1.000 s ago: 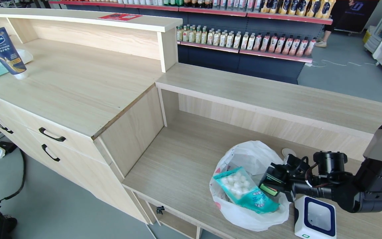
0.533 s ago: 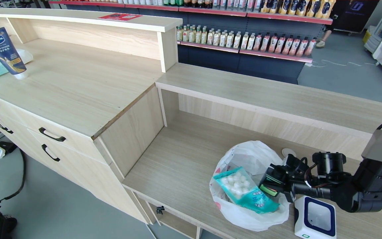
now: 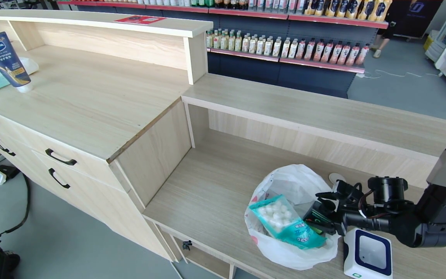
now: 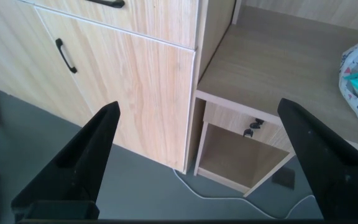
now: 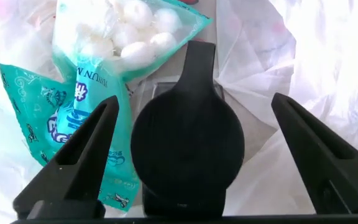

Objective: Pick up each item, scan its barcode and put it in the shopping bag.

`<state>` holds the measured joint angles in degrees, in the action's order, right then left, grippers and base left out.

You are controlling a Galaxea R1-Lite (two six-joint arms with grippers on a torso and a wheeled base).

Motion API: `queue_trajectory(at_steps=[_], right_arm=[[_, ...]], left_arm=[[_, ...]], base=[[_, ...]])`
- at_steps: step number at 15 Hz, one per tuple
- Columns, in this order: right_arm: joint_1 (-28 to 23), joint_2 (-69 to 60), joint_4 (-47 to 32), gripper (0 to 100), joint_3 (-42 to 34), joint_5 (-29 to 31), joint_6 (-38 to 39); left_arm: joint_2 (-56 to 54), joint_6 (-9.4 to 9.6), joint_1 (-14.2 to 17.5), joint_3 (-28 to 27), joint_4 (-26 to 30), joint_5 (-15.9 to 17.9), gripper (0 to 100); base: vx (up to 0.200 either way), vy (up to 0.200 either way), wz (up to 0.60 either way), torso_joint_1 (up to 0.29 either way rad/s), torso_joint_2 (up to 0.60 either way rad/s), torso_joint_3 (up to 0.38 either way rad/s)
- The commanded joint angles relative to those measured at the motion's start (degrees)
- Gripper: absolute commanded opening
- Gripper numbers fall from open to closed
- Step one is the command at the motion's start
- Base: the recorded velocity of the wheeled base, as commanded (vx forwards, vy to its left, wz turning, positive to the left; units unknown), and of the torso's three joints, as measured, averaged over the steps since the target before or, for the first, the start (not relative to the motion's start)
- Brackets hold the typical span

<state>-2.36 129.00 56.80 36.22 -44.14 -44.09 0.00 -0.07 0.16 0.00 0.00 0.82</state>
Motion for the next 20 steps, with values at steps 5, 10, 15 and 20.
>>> queue_trajectory(at_steps=[5,10,15,20], right_arm=[[-0.97,-13.51,-10.92,100,0.08,-2.44,0.59],[-0.97,-40.76,-28.76,100,-4.93,-3.23,0.32],[1.57,-57.46,-26.12,100,-8.71,-4.9,-3.72],[13.79,-70.47,-27.97,100,-4.49,9.25,10.17]], left_arm=[[0.0,-0.01,0.02,0.0,0.0,-0.03,100],[0.0,-0.01,0.02,0.0,0.0,-0.03,100],[0.0,-0.01,0.02,0.0,0.0,0.06,100],[0.0,-0.01,0.02,0.0,0.0,-0.03,100]], base=[[0.0,0.0,0.0,0.0,0.0,0.0],[0.0,0.0,0.0,0.0,0.0,0.0],[0.0,0.0,-0.24,-0.001,0.0,0.002],[0.0,0.0,-0.6,0.003,0.0,-0.001]])
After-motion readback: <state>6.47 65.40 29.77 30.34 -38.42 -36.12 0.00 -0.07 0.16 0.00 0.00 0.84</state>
